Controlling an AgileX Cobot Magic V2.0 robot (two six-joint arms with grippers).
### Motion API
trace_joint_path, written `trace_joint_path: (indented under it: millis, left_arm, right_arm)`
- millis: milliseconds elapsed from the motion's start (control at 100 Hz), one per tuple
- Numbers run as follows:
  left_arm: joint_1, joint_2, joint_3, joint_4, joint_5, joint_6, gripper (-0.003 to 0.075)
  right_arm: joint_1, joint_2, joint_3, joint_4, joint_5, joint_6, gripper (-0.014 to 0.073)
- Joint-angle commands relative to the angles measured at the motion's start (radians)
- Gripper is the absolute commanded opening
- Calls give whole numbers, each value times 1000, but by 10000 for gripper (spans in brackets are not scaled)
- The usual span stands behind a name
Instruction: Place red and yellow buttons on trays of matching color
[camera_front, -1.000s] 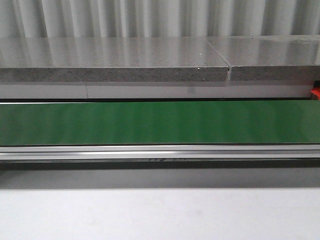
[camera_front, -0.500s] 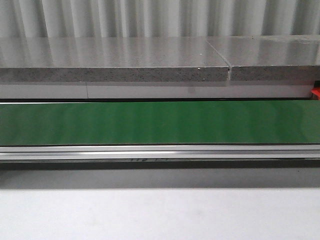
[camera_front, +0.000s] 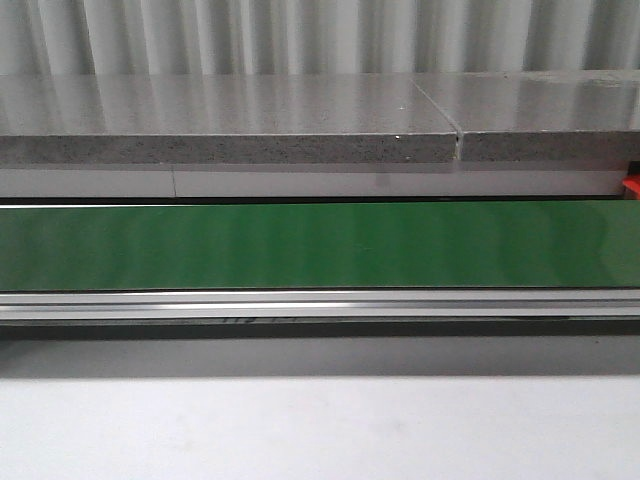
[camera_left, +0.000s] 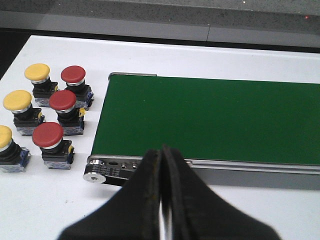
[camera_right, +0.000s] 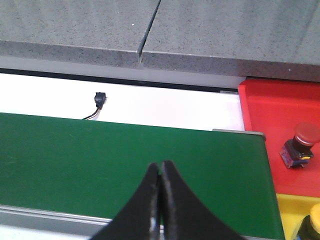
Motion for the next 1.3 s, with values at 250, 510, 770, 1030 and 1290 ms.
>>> trace_joint_path:
  millis: [250, 510, 770, 1030, 1290]
  left_arm:
    - [-9, 9, -27, -8, -74, -4, -21]
    - [-9, 9, -27, -8, -110, -4, -21]
    - [-9, 9, -27, -8, -108, -4, 102]
    - [-7, 9, -27, -9, -100, -8, 567]
    - [-7, 24, -27, 17, -104, -174, 608]
  right_arm:
    - [-1, -5, -25, 15, -62, -4, -68]
    - [-1, -5, -25, 15, -62, -4, -68]
    - [-1, -5, -25, 15, -62, -4, -68]
    - [-1, -5, -25, 15, -62, -4, -68]
    - [-1, -5, -25, 15, -62, -4, -68]
